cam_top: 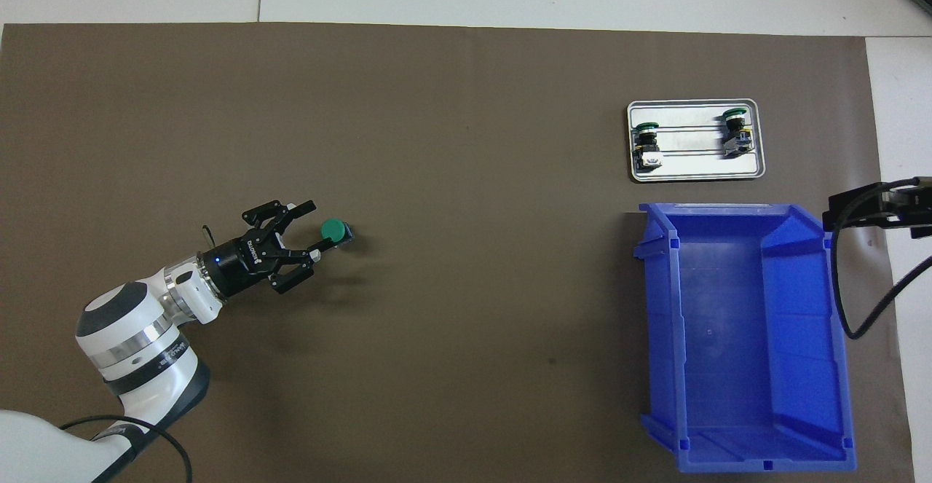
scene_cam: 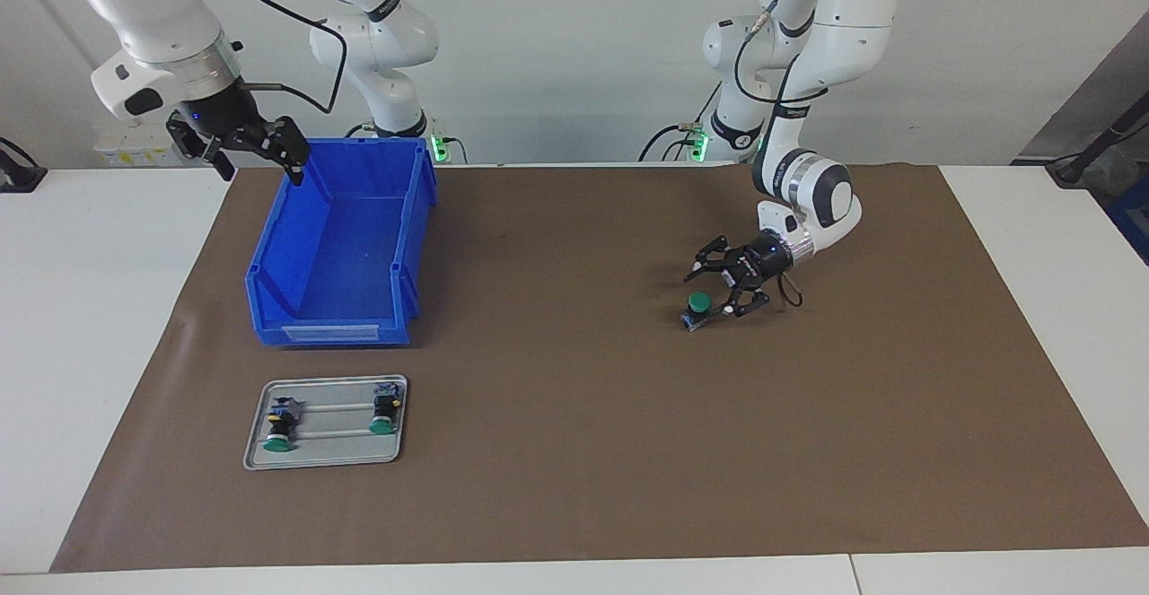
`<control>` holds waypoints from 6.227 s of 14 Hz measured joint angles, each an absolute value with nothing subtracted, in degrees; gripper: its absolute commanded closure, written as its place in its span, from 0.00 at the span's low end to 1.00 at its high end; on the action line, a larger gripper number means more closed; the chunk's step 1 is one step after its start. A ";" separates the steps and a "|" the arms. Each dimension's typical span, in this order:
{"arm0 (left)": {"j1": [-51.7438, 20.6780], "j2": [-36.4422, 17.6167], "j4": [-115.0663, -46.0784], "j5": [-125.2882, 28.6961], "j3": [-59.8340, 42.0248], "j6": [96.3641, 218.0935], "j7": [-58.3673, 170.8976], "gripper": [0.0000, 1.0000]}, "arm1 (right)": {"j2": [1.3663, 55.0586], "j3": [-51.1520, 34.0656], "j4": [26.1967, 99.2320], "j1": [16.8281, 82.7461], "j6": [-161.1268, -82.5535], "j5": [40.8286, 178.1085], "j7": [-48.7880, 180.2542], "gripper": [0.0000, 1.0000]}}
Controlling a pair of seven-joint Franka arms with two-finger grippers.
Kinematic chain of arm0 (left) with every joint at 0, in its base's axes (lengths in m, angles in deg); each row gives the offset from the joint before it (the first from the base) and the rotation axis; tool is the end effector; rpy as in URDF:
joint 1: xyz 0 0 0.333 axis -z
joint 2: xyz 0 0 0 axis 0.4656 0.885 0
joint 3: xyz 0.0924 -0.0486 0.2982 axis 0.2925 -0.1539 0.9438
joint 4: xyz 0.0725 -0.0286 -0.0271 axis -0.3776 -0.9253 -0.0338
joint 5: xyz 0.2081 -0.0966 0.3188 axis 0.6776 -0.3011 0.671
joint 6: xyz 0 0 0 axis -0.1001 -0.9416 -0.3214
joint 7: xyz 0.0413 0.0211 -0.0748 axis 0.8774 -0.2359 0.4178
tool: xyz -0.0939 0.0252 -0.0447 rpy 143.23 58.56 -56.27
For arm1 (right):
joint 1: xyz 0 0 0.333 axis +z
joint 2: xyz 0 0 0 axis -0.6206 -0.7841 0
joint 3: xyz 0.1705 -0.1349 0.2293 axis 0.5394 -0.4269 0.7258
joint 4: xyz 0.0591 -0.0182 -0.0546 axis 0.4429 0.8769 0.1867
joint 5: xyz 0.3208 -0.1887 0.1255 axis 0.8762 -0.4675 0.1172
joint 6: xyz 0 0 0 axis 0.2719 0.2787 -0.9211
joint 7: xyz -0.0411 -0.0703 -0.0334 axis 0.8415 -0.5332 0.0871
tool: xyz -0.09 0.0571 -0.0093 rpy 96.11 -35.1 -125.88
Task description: Place and press button with both arms
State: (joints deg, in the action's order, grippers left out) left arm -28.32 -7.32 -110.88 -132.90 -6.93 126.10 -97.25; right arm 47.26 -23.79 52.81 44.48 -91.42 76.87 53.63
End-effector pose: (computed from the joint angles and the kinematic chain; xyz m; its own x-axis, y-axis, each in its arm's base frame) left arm 0.4795 -0.0760 0.2380 0.2785 0.0216 0.9602 -0.8645 -0.4299 0.2604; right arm 0.5272 -0.0241 0.6260 0.9932 -0.1046 -0.0504 -0.1032 -0.9942 0.0294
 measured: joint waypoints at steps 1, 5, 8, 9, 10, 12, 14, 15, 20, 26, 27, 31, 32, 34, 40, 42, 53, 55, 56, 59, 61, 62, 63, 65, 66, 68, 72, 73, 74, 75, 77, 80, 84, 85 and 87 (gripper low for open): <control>-28.31 -7.34 -110.26 -131.48 -6.52 126.16 -95.84 0.25 | 47.26 -23.79 52.81 44.48 -91.42 76.87 53.63 0.00; -28.34 -7.37 -106.69 -122.91 -2.78 126.44 -88.47 0.26 | 47.26 -23.79 52.81 44.48 -91.43 76.87 53.63 0.00; -28.35 -7.40 -102.24 -114.44 -0.52 128.60 -80.11 0.26 | 47.27 -23.79 52.82 44.38 -92.67 76.87 53.63 0.00; -28.35 -7.41 -100.63 -111.43 0.14 128.98 -77.26 0.26 | 47.27 -23.79 52.82 44.32 -92.83 76.87 53.63 0.00; -28.35 -7.41 -98.77 -107.78 0.69 129.21 -73.80 0.26 | 47.27 -23.79 52.82 44.26 -92.93 76.86 53.63 0.00; -28.34 -7.45 -94.42 -99.52 1.02 129.39 -65.23 0.25 | 47.27 -23.79 52.83 44.17 -94.07 76.85 53.63 0.00; -28.25 -7.69 -90.63 -90.75 1.00 129.41 -56.04 0.24 | 47.27 -23.79 52.86 43.96 -94.59 76.84 53.63 0.00; -28.20 -8.10 -89.06 -85.95 0.96 129.41 -51.11 0.21 | 47.27 -23.80 52.88 43.89 -94.59 76.84 53.63 0.00; -26.60 -11.86 -84.85 -68.97 0.69 129.44 -33.30 0.00 | 47.27 -23.80 53.05 43.88 -94.60 76.84 53.63 0.00; -25.23 -15.12 -83.15 -59.76 0.13 129.43 -10.02 0.00 | 47.27 -23.80 53.26 43.88 -94.60 76.83 53.63 0.00; -24.47 -15.20 -82.33 -58.99 -0.02 129.42 -3.68 0.00 | 47.27 -23.80 53.27 43.88 -94.60 76.83 53.63 0.00; -22.72 -15.36 -79.18 -44.69 -3.94 129.36 12.38 0.25 | 47.27 -23.80 53.35 43.87 -94.60 76.83 53.63 0.00; -22.66 -15.37 -78.87 -39.52 -6.45 129.38 16.57 0.34 | 47.27 -23.80 53.37 43.86 -94.60 76.83 53.63 0.00; -22.33 -15.36 -78.77 -32.66 -10.83 129.67 30.90 0.49 | 47.27 -23.80 53.40 43.85 -94.60 76.83 53.63 0.00; -21.45 -15.21 -80.27 -30.65 -17.30 132.46 46.41 1.00 | 47.28 -23.80 53.45 43.81 -94.60 76.83 53.63 0.00; -21.12 -15.00 -82.47 -30.50 -18.96 136.80 47.96 1.00 | 47.29 -23.80 53.46 43.80 -94.60 76.83 53.63 0.00; -18.89 -11.18 -88.84 -24.88 -19.70 147.28 48.65 1.00 | 47.31 -23.80 53.48 43.78 -94.60 76.83 53.63 0.00; -18.09 -10.83 -89.31 -24.87 -19.75 148.47 48.67 1.00 | 47.31 -23.80 53.48 43.78 -94.60 76.83 53.63 0.00; -17.79 -10.73 -89.47 -24.83 -19.74 148.95 48.68 1.00 | 47.31 -23.80 53.48 43.78 -94.60 76.83 53.63 0.00; -17.66 -10.74 -89.98 -24.26 -19.70 149.98 48.69 1.00 | 47.31 -23.80 53.49 43.78 -94.60 76.83 53.63 0.00; -17.65 -10.80 -90.34 -23.35 -19.68 150.34 48.69 1.00 | 47.31 -23.80 53.54 43.78 -94.60 76.83 53.63 0.00; -17.63 -10.83 -90.37 -23.21 -19.70 150.34 48.69 1.00 | 47.31 -23.80 53.59 43.78 -94.60 76.83 53.63 0.00; -17.63 -10.85 -90.40 -23.14 -19.70 150.33 48.69 1.00 | 47.31 -23.80 53.64 43.78 -94.60 76.83 53.63 0.00; -17.62 -10.87 -90.36 -23.07 -19.70 150.22 48.69 1.00 | 47.31 -23.80 53.69 43.78 -94.60 76.83 53.63 0.00; -17.62 -10.93 -90.21 -23.06 -19.70 149.76 48.69 0.84 | 47.31 -23.80 53.69 43.78 -94.60 76.83 53.63 0.00; -17.62 -11.22 -88.88 -22.98 -19.66 147.14 48.67 0.05 | 47.32 -23.80 53.70 43.78 -94.61 76.83 53.63 0.00; -17.66 -13.73 -86.69 -22.73 -18.82 143.32 48.67 0.00 | 47.32 -23.80 53.71 43.77 -94.62 76.83 53.63 0.00; -17.67 -14.78 -86.59 -22.67 -18.07 142.55 48.67 0.00 | 47.32 -23.80 53.72 43.77 -94.66 76.83 53.65 0.00; -17.68 -15.75 -86.53 -22.62 -17.04 142.13 48.59 0.00 | 47.32 -23.79 53.73 43.78 -94.76 76.85 53.77 0.00; -17.69 -16.53 -86.46 -22.58 -15.90 141.84 48.08 0.00 | 47.32 -23.77 53.77 43.81 -94.81 76.97 53.99 0.00; -17.71 -17.45 -86.03 -22.52 -13.37 140.54 45.36 0.00 | 47.23 -23.48 53.81 44.11 -95.40 77.24 54.07 0.00; -18.35 -17.71 -83.07 -22.50 -9.58 136.08 39.21 0.00 | 46.27 -22.77 53.79 47.06 -98.10 77.57 53.57 0.00; -20.79 -18.05 -75.38 -22.49 -6.56 126.78 32.30 0.00 | 42.37 -22.19 53.49 56.70 -105.10 78.16 43.42 0.00; -20.89 -18.23 -72.89 -22.49 -5.74 123.96 31.69 0.00 | 40.98 -22.09 53.12 58.91 -106.93 78.83 40.62 0.00; -21.00 -18.61 -67.83 -22.49 -4.77 118.42 30.91 0.00 | 37.53 -22.00 51.89 63.53 -110.42 78.99 34.80 0.00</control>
